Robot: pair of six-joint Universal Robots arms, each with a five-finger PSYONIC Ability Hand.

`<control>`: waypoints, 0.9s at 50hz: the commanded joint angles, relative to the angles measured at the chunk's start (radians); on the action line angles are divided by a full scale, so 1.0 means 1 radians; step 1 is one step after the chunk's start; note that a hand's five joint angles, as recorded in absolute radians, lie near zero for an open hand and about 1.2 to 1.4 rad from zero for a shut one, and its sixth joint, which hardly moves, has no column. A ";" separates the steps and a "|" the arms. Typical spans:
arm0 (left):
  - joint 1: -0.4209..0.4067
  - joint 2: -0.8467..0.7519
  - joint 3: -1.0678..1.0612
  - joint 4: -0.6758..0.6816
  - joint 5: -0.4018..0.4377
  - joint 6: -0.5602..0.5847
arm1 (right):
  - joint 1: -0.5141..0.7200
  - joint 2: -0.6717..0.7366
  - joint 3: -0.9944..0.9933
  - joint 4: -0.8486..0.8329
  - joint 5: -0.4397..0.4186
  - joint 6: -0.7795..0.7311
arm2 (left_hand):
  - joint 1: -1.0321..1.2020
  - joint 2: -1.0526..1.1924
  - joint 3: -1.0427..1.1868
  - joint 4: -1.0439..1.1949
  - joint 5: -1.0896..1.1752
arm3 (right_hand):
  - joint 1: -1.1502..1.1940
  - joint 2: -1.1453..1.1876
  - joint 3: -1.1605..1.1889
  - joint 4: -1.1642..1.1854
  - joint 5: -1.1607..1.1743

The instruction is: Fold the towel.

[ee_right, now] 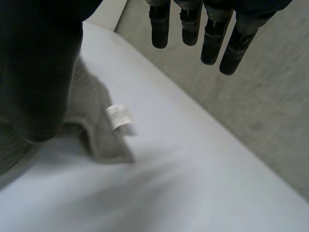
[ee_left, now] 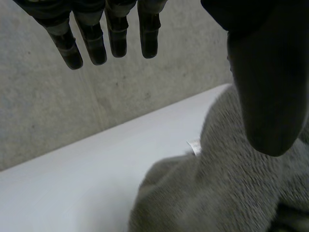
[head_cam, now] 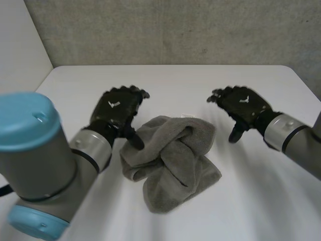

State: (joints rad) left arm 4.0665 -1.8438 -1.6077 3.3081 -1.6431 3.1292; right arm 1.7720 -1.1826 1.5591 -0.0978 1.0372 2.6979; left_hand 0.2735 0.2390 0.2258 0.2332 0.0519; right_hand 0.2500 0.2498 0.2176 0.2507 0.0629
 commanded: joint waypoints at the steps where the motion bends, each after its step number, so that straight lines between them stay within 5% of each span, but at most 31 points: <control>1: -0.055 -0.106 -0.009 0.077 -0.058 0.002 | 0.036 0.112 0.004 -0.035 -0.011 0.017 | -0.092 -0.058 -0.051 -0.059 -0.045 | -0.075 -0.075 -0.043 -0.076 -0.063; 14: -0.104 -0.299 0.083 0.091 -0.092 0.019 | 0.113 0.132 0.018 -0.102 0.070 0.016 | 0.013 0.048 -0.051 -0.059 0.060 | -0.075 -0.075 -0.043 -0.076 -0.063; 16: -0.112 -0.336 0.109 0.087 -0.109 0.022 | 0.113 0.129 0.018 -0.100 0.090 0.016 | 0.372 0.407 -0.051 -0.059 0.419 | -0.075 -0.075 -0.043 -0.076 -0.063; 17: -0.112 -0.336 0.109 0.087 -0.109 0.022 | 0.110 0.124 0.018 -0.100 0.104 0.014 | 0.375 0.409 -0.051 -0.059 0.422 | -0.075 -0.075 -0.043 -0.076 -0.063; 19: -0.113 -0.348 0.132 0.081 -0.107 0.022 | 0.107 0.121 0.018 -0.100 0.115 0.013 | 0.871 0.906 -0.051 -0.059 0.918 | -0.075 -0.075 -0.043 -0.076 -0.063; 21: -0.109 -0.342 0.138 0.080 -0.101 0.022 | 0.106 0.117 0.019 -0.100 0.119 0.014 | 1.036 1.071 -0.051 -0.059 1.083 | -0.075 -0.075 -0.043 -0.076 -0.063; 28: -0.034 -0.299 0.155 0.084 -0.072 0.023 | 0.093 0.094 0.030 -0.100 0.124 0.014 | 1.123 1.157 -0.051 -0.059 1.170 | -0.075 -0.075 -0.043 -0.076 -0.063; 33: 0.077 -0.256 0.166 0.085 0.068 0.088 | 0.092 0.081 0.029 -0.100 0.121 0.017 | 1.123 1.157 -0.051 -0.059 1.170 | -0.075 -0.075 -0.043 -0.076 -0.063; 38: 0.199 -0.264 0.210 0.077 0.300 0.260 | 0.095 0.078 0.027 -0.100 0.119 0.016 | 1.123 1.157 -0.051 -0.059 1.170 | -0.075 -0.075 -0.043 -0.076 -0.063; 45: 0.274 -0.310 0.261 0.087 0.437 0.313 | 0.104 0.080 0.024 -0.100 0.119 0.017 | 1.123 1.157 -0.051 -0.059 1.170 | -0.075 -0.075 -0.043 -0.076 -0.063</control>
State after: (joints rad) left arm 4.2742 -2.1103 -1.3900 3.3900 -1.3255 3.3923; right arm 1.8698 -1.1042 1.5863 -0.1978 1.1564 2.7149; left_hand 1.2947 1.2962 0.2258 0.2332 1.1484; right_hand 0.2499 0.2498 0.2176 0.2507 0.0628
